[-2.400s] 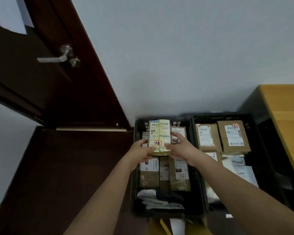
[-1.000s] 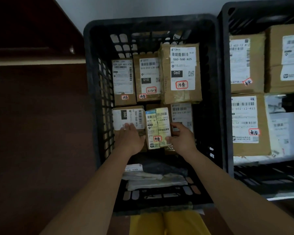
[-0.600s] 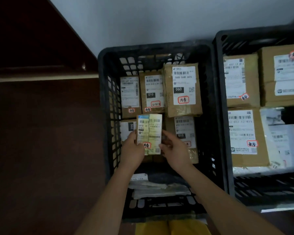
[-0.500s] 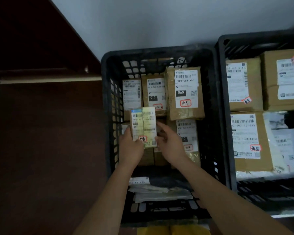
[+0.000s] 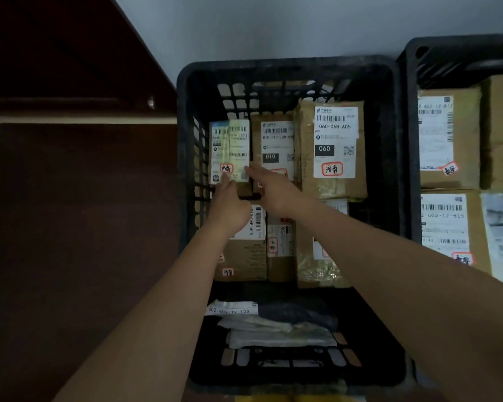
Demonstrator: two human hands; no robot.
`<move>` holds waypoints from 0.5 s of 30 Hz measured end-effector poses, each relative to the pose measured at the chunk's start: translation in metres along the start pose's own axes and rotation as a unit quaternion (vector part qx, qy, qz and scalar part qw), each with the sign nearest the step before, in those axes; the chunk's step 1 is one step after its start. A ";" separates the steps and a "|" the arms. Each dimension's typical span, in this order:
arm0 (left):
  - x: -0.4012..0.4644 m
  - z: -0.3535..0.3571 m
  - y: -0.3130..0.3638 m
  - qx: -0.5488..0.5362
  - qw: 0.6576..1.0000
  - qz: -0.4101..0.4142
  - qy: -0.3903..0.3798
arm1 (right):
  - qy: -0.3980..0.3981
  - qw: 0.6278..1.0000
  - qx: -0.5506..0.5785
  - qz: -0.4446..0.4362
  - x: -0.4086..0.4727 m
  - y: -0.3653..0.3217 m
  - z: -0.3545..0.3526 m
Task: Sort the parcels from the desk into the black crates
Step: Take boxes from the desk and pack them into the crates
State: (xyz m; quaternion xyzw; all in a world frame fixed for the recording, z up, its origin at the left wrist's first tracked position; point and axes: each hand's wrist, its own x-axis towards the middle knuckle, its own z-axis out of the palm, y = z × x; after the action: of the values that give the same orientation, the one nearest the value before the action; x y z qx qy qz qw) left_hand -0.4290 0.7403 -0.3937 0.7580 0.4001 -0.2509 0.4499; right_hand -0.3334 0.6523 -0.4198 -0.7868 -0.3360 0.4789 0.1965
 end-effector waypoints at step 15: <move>-0.004 -0.015 0.012 0.162 0.986 0.032 0.014 | 0.069 0.951 -0.301 0.017 -0.031 -0.012 -0.008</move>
State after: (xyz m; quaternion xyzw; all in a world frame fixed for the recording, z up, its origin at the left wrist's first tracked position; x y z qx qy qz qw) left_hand -0.4212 0.7485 -0.3779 0.8368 0.3360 -0.2869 0.3234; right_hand -0.3404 0.6386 -0.3893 -0.8458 -0.4374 0.3034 -0.0352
